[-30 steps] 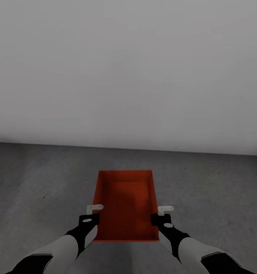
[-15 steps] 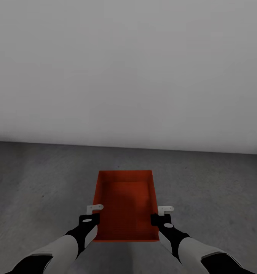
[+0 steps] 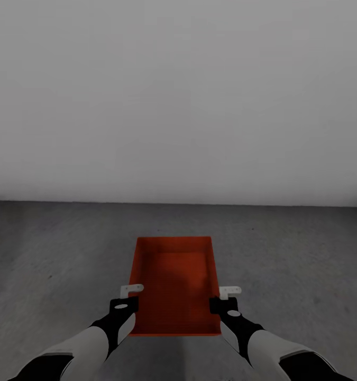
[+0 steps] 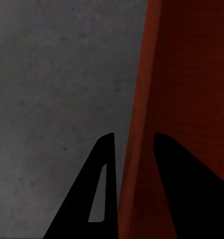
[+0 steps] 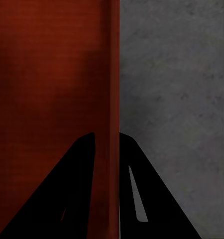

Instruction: Move the two storage containers from the living room to the garage. In the garage, place one container on the floor and stack the other container on top of it (either order is fine).

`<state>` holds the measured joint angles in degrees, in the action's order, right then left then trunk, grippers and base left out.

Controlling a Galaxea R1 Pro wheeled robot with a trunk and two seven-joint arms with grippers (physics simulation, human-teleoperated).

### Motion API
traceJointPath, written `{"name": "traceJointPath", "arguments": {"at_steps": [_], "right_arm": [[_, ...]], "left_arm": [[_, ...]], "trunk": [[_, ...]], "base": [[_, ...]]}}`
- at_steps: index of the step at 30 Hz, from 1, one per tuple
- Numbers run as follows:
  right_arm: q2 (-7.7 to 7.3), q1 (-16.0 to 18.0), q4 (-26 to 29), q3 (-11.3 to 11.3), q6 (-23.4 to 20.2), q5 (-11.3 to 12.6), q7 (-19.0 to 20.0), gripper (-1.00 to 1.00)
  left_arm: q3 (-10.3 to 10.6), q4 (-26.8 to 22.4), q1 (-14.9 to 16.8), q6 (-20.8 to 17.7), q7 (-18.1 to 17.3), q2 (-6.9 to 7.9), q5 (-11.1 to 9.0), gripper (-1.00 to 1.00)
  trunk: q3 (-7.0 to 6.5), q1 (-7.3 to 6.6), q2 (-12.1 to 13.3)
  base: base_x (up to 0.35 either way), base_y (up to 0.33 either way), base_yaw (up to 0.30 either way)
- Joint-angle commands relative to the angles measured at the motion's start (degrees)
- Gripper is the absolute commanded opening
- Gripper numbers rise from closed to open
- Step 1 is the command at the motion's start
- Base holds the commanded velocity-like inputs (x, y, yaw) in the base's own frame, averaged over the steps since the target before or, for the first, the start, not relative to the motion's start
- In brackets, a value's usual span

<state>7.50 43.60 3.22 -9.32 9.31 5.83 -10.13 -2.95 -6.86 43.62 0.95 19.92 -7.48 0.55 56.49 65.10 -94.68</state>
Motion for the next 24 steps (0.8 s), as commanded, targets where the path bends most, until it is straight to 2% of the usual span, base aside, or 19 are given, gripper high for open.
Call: {"name": "traceJointPath", "arguments": {"at_steps": [1, 24], "right_arm": [[-0.70, 0.08, 1.18, 3.51, 1.33, 0.33, -1.37, -1.00], [-0.74, 0.08, 1.19, 3.51, 1.41, 0.33, -1.39, -1.00]], "left_arm": [[-0.57, 0.19, -0.05, 0.10, 0.30, 1.86, -0.46, -1.00], [-0.57, 0.22, -0.04, 0.10, 0.30, 1.87, -0.46, -1.00]], "trunk": [[0.22, 0.22, -0.43], [4.35, 5.27, -9.66]], "base": [[0.000, 0.000, -0.047], [0.000, 0.000, -0.005]]}}
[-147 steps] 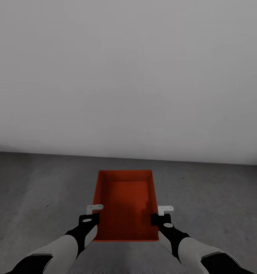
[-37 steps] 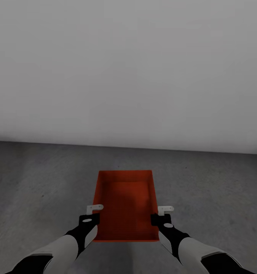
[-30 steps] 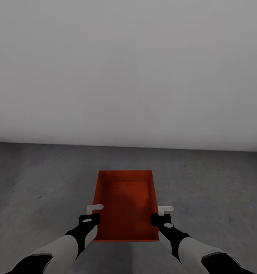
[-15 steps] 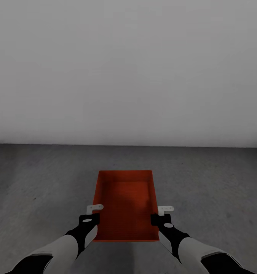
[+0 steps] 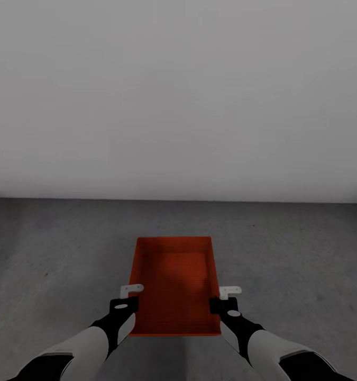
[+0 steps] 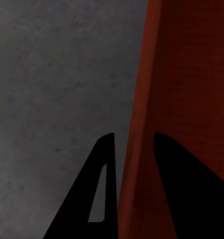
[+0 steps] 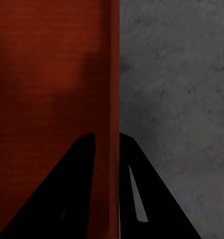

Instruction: Move the two storage containers from the living room to the garage. In the garage, place one container on the floor and stack the other container on top of it (either order is fine).

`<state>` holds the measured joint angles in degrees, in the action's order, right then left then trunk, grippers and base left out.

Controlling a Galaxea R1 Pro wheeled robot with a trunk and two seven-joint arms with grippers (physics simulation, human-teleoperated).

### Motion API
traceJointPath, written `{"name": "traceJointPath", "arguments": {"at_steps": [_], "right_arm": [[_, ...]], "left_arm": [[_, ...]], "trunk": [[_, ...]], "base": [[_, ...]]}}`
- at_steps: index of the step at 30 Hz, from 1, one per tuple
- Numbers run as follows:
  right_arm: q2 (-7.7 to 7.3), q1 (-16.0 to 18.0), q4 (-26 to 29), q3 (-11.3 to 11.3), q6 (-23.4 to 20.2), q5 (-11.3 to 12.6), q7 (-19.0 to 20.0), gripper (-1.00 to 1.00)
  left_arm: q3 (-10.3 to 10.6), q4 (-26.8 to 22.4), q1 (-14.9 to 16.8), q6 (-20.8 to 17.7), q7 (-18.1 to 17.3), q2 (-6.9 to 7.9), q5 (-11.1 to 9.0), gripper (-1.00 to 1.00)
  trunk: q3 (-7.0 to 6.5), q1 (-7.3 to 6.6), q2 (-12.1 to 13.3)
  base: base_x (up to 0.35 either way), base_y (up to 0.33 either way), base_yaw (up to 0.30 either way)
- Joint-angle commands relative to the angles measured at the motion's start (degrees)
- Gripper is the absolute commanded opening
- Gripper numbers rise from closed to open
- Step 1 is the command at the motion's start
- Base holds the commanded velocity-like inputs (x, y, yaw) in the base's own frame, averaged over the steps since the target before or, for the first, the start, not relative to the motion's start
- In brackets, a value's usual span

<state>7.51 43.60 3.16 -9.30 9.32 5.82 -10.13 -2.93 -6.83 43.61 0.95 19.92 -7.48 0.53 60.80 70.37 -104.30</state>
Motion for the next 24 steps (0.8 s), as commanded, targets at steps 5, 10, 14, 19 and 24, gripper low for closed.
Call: {"name": "traceJointPath", "arguments": {"at_steps": [5, 10, 14, 19, 24], "right_arm": [[-0.74, 0.08, 1.24, 3.50, 1.40, 0.33, -1.38, -1.00], [-0.74, 0.08, 1.24, 3.50, 1.40, 0.33, -1.39, -1.00], [-0.74, 0.08, 1.24, 3.50, 1.40, 0.33, -1.38, -1.00], [-0.74, 0.08, 1.23, 3.50, 1.40, 0.33, -1.37, -1.00], [-0.74, 0.08, 1.25, 3.50, 1.40, 0.33, -1.37, -1.00]], "left_arm": [[-0.58, 0.23, -0.05, 0.10, 0.30, 1.87, -0.45, -1.00], [-0.58, 0.24, -0.05, 0.10, 0.30, 1.86, -0.45, -1.00], [-0.58, 0.22, -0.03, 0.10, 0.30, 1.85, -0.45, -1.00], [-0.58, 0.23, -0.05, 0.10, 0.30, 1.85, -0.45, -1.00], [-0.58, 0.24, -0.07, 0.10, 0.30, 1.86, -0.45, -1.00]], "trunk": [[0.94, 1.10, -2.04], [1.84, 2.19, -4.04], [2.56, 3.07, -5.65], [3.45, 4.17, -7.65], [4.35, 5.27, -9.66]], "base": [[0.000, 0.000, 0.000], [0.000, 0.000, 0.000], [0.000, 0.000, 0.000], [0.000, 0.000, 0.000], [0.000, 0.000, 0.000]]}}
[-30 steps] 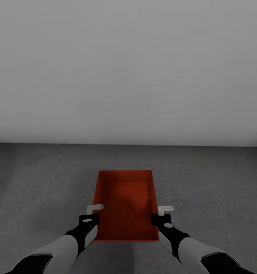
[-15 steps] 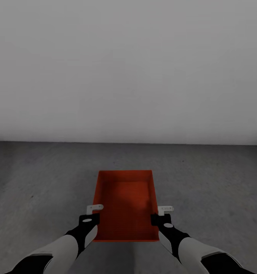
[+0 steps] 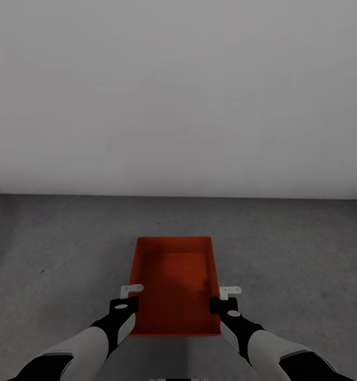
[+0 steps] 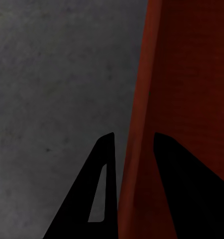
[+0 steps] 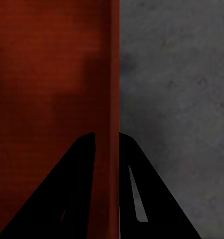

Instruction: Move the two storage containers from the living room to the garage. In the garage, place one container on the floor and stack the other container on top of it (either order is fine).

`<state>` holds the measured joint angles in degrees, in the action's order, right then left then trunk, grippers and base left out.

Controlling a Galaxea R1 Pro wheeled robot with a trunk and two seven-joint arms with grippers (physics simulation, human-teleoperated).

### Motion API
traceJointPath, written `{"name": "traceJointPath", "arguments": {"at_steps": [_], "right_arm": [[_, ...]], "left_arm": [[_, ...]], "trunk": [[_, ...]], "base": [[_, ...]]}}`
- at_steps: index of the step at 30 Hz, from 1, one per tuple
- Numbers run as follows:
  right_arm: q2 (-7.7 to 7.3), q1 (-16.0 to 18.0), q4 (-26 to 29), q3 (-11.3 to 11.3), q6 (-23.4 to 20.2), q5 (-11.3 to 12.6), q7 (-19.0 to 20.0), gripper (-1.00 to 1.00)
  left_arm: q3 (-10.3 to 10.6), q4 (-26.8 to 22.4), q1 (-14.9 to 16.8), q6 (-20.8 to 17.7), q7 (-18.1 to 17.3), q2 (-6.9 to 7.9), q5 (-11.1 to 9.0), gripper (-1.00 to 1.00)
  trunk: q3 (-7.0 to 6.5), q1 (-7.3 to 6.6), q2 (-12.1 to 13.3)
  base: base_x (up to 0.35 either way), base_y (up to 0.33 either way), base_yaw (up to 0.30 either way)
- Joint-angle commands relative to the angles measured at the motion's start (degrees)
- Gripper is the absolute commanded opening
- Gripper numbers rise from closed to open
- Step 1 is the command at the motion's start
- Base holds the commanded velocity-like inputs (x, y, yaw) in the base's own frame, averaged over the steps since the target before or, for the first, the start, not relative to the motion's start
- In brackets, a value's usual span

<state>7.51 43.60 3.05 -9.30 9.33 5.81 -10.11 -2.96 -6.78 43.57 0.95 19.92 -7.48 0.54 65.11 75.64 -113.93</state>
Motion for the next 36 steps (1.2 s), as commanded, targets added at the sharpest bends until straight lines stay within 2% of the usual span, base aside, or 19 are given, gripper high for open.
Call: {"name": "traceJointPath", "arguments": {"at_steps": [1, 6, 22, 29, 36], "right_arm": [[-0.75, 0.08, 1.35, 3.50, 1.39, 0.34, -1.38, -1.00], [-0.75, 0.08, 1.34, 3.50, 1.39, 0.34, -1.38, -1.00], [-0.78, 0.08, 1.34, 3.50, 1.38, 0.34, -1.40, -1.00], [-0.77, 0.08, 1.36, 3.50, 1.39, 0.34, -1.41, -1.00], [-0.78, 0.08, 1.34, 3.50, 1.39, 0.34, -1.37, -1.00]], "left_arm": [[-0.55, 0.19, -0.03, 0.10, 0.31, 1.86, -0.45, -1.00], [-0.55, 0.14, -0.02, 0.10, 0.36, 1.86, -0.43, -1.00], [-0.55, 0.10, 0.00, 0.10, 0.47, 1.93, -0.45, -1.00], [-0.55, 0.10, 0.01, 0.10, 0.61, 1.90, -0.45, -1.00], [-0.55, -0.05, -0.01, 0.10, 0.64, 1.86, -0.45, -1.00]], "trunk": [[0.22, 0.22, -0.43], [1.12, 1.31, -2.44], [1.12, 1.31, -2.44], [2.38, 2.85, -5.24], [2.38, 2.85, -5.24]], "base": [[0.000, 0.000, 0.000], [0.000, 0.000, 0.000], [0.000, 0.000, 0.000], [0.000, 0.000, 0.000], [0.000, 0.000, 0.000]]}}
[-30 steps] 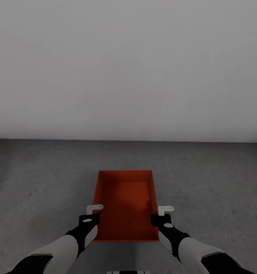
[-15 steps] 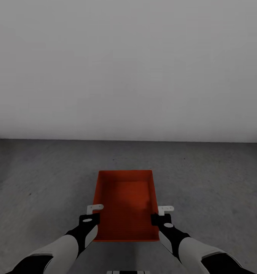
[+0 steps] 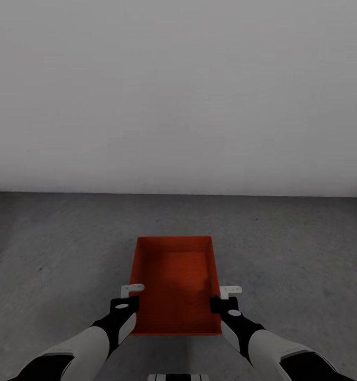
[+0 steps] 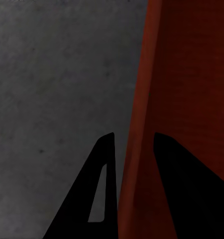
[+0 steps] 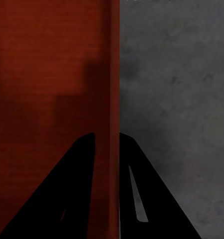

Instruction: Move the two storage containers from the living room to the garage. In the garage, place one container on the floor and stack the other container on top of it (either order is fine).

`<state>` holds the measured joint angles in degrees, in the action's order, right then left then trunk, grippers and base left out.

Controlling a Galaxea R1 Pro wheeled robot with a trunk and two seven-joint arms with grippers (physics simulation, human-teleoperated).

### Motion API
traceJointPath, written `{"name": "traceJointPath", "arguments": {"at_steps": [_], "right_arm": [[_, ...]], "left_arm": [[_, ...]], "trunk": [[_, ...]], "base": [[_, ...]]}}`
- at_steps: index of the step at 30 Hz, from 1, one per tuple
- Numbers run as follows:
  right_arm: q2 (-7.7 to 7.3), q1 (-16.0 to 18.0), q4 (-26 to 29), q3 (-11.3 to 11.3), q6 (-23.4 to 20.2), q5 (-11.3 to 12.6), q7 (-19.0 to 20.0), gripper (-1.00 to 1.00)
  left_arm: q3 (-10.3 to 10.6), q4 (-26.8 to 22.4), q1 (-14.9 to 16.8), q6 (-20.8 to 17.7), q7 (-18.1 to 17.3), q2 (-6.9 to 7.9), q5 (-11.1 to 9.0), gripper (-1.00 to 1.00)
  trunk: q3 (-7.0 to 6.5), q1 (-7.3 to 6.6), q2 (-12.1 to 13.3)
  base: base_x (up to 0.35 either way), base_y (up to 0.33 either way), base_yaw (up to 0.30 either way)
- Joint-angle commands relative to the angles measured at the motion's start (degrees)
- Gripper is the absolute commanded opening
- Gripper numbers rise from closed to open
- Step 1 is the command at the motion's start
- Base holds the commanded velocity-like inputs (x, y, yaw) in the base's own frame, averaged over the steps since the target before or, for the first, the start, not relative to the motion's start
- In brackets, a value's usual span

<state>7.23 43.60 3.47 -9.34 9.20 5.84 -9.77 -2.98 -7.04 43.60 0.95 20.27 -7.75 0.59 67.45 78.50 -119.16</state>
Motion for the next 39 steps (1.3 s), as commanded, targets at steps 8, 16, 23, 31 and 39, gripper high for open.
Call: {"name": "traceJointPath", "arguments": {"at_steps": [8, 16, 23, 31, 39], "right_arm": [[-0.52, 0.08, 0.95, 3.54, 1.90, 0.31, -1.66, -1.00], [-0.55, 0.08, 0.93, 3.54, 1.92, 0.31, -1.66, -1.00], [-0.47, 0.08, 0.92, 3.54, 1.74, 0.31, -1.65, -1.00], [-0.46, 0.10, 0.92, 3.54, 1.51, 0.31, -1.66, -1.00], [-0.47, 0.08, 0.93, 3.54, 1.60, 0.28, -1.73, 1.00]], "left_arm": [[-0.54, 0.34, -0.02, 0.10, 0.38, 2.06, -0.44, -1.00], [-0.54, 0.21, -0.04, 0.10, 0.40, 2.11, -0.49, -1.00], [-0.54, 0.35, -0.02, 0.10, 0.40, 2.12, -0.50, -1.00], [-0.54, 0.44, -0.06, 0.10, 0.39, 2.12, -0.50, -1.00], [-0.60, 0.45, -0.05, 0.04, 0.35, 2.12, -0.70, 1.00]], "trunk": [[0.04, -0.01, -0.01], [0.04, -0.01, -0.01], [0.04, -0.01, -0.01], [0.04, -0.01, -0.01], [0.04, -0.01, -0.01]], "base": [[0.000, 0.000, 0.000], [0.000, 0.000, 0.000], [0.000, 0.000, 0.000], [0.000, 0.000, 0.000], [0.000, 0.000, 0.000]]}}
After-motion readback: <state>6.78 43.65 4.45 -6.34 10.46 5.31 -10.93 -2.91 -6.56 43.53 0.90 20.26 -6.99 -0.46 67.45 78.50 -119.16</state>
